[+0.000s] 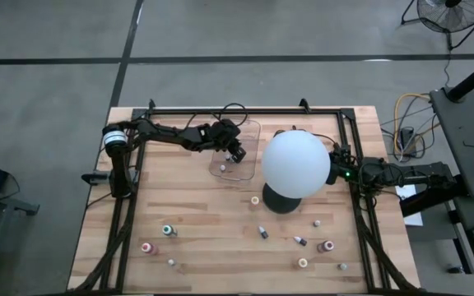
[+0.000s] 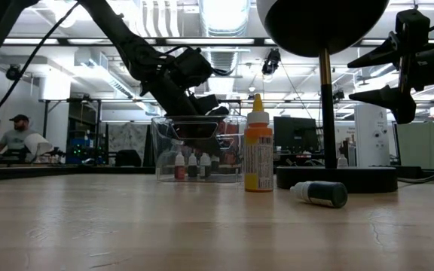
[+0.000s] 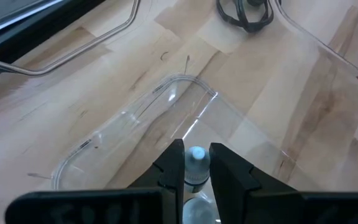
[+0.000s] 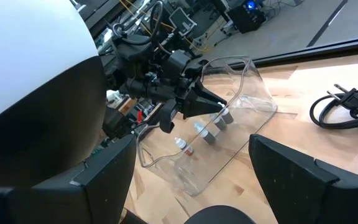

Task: Pick & Place food coloring
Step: Put the small red food coloring bottle into the transparent bin

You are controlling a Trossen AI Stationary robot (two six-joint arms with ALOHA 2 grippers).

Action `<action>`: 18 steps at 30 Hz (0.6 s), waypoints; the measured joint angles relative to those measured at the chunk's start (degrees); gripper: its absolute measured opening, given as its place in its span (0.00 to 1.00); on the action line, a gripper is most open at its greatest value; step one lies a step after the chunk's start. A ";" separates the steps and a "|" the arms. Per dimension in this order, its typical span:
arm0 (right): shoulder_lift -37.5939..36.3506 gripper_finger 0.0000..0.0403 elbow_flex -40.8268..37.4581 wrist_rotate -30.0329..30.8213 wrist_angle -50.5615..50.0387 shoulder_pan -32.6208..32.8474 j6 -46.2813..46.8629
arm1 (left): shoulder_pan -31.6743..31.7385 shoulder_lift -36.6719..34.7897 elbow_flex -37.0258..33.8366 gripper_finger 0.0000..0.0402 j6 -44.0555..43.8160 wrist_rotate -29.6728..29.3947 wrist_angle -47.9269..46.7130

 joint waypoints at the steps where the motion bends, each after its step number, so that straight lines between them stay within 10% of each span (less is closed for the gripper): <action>1: 0.00 0.75 -0.01 0.00 0.00 0.00 0.00 | 0.00 -0.02 0.00 0.10 -0.28 0.05 0.01; 18: 0.00 0.75 -0.02 0.01 0.00 0.00 0.00 | 0.02 -0.39 0.00 0.22 -0.12 0.96 -0.91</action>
